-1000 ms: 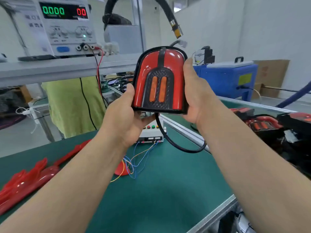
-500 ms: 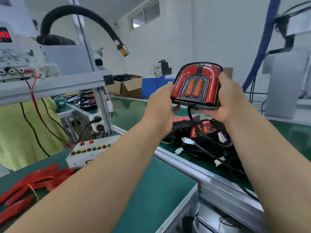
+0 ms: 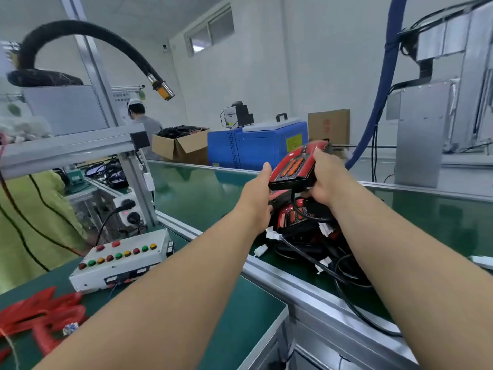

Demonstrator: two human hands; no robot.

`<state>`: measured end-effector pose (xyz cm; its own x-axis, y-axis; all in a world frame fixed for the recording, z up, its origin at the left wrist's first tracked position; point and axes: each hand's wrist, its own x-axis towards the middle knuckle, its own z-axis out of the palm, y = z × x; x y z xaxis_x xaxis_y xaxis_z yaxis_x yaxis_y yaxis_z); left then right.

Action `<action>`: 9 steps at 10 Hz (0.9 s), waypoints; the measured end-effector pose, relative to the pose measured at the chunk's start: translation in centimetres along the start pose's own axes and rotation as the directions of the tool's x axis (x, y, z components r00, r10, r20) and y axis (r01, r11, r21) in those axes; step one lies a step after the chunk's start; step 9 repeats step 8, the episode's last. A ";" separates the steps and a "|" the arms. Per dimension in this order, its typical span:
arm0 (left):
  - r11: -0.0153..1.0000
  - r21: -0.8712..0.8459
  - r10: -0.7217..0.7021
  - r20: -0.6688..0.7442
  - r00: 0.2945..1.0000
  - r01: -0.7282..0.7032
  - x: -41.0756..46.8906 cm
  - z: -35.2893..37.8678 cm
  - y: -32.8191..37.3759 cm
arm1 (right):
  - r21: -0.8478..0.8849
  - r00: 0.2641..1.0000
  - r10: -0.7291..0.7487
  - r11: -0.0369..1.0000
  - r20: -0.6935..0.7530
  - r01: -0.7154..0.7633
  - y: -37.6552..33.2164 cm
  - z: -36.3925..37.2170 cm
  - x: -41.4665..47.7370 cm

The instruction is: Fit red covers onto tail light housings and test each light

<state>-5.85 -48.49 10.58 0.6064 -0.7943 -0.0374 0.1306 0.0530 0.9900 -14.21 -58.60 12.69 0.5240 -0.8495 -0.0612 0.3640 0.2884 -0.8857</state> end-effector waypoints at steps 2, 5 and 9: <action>0.999 -0.002 -0.050 -0.061 0.997 0.050 0.7 0.0 -1.5 | -0.826 0.981 -0.194 0.554 -0.009 0.102 0.1 0.9 -0.9; 0.991 0.104 -0.073 -0.106 0.992 0.084 0.6 -0.6 -1.8 | -0.984 0.967 -0.241 0.130 0.086 0.119 -0.4 -1.3 0.2; 0.980 0.167 -0.079 -0.175 0.981 0.109 0.0 -1.0 -3.2 | -0.994 0.895 -0.438 0.022 0.088 0.108 1.0 -2.6 -0.5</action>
